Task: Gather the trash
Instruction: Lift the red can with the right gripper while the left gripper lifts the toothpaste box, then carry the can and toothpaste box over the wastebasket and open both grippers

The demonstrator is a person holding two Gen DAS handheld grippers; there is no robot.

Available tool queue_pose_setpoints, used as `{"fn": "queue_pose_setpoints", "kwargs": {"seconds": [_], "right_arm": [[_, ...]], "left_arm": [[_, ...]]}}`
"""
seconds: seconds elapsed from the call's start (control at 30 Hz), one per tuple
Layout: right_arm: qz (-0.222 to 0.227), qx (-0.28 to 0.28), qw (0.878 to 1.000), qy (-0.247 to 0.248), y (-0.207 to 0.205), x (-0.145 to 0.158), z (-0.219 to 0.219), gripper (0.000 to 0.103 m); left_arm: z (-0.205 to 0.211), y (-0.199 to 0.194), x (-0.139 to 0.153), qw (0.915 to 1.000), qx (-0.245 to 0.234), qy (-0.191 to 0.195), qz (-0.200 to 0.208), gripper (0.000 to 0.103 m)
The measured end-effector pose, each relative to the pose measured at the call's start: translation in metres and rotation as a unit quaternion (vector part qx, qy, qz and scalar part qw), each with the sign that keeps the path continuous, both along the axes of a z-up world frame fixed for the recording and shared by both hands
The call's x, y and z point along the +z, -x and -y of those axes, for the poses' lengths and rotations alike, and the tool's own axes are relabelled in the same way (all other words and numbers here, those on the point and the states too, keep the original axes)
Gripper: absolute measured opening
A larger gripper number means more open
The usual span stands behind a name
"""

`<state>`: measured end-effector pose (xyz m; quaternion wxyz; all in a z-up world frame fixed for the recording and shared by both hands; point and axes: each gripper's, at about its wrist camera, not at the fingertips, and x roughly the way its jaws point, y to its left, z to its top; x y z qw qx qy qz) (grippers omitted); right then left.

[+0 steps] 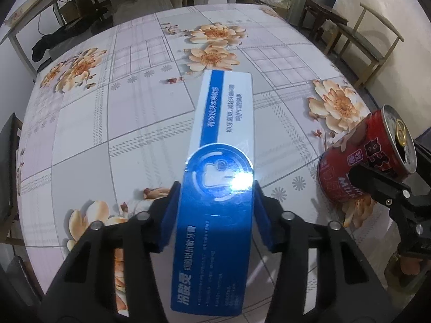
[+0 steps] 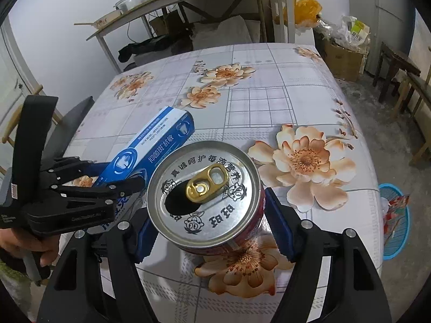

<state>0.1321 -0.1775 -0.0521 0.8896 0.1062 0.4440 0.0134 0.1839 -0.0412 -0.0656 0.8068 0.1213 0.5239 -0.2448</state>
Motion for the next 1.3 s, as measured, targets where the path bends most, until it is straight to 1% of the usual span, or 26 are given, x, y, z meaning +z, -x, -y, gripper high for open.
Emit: {"fn": "queue_pose_setpoints", "kwargs": {"seconds": [0.1, 0.27, 0.43, 0.53, 0.6, 0.73, 0.9, 1.0, 1.07, 1.13, 1.17, 1.27, 1.3], "right_arm": [[0.004, -0.001, 1.000, 0.000, 0.002, 0.000, 0.003, 0.069], [0.018, -0.004, 1.000, -0.012, 0.011, 0.006, 0.011, 0.068], [0.027, -0.012, 0.999, -0.027, 0.020, 0.010, 0.020, 0.068], [0.032, -0.022, 0.998, -0.041, 0.026, 0.013, 0.030, 0.068], [0.038, -0.032, 0.998, -0.050, 0.031, 0.017, 0.038, 0.068], [0.054, -0.058, 0.995, -0.068, 0.047, 0.024, 0.062, 0.068], [0.076, -0.105, 0.987, -0.091, 0.075, 0.033, 0.105, 0.068], [0.089, -0.153, 0.979, -0.105, 0.099, 0.035, 0.143, 0.068], [0.097, -0.183, 0.972, -0.114, 0.115, 0.034, 0.166, 0.068], [0.104, -0.230, 0.960, -0.124, 0.139, 0.031, 0.198, 0.068], [0.106, -0.261, 0.951, -0.128, 0.154, 0.028, 0.219, 0.068], [0.101, -0.330, 0.929, -0.137, 0.187, 0.015, 0.260, 0.068], [0.098, -0.355, 0.919, -0.142, 0.201, 0.008, 0.275, 0.068]], "left_arm": [[0.002, 0.003, 0.002, 1.0000, 0.000, -0.003, 0.007, 0.044], [0.002, 0.008, 0.010, 0.9998, 0.004, 0.004, 0.019, 0.044], [0.005, 0.015, 0.023, 0.9994, 0.002, 0.011, 0.033, 0.044], [0.012, 0.022, 0.034, 0.9989, -0.003, 0.022, 0.041, 0.043], [0.021, 0.028, 0.044, 0.9981, -0.013, 0.034, 0.050, 0.043], [0.045, 0.036, 0.055, 0.9964, -0.036, 0.047, 0.061, 0.044], [0.093, 0.045, 0.069, 0.9932, -0.076, 0.072, 0.051, 0.043], [0.127, 0.053, 0.077, 0.9895, -0.106, 0.088, 0.045, 0.044], [0.160, 0.062, 0.083, 0.9853, -0.134, 0.098, 0.041, 0.043], [0.192, 0.070, 0.086, 0.9810, -0.161, 0.104, 0.033, 0.044], [0.209, 0.073, 0.086, 0.9789, -0.173, 0.106, 0.026, 0.044], [0.256, 0.085, 0.080, 0.9722, -0.207, 0.109, -0.006, 0.044], [0.278, 0.090, 0.076, 0.9688, -0.222, 0.108, -0.023, 0.044]]}}
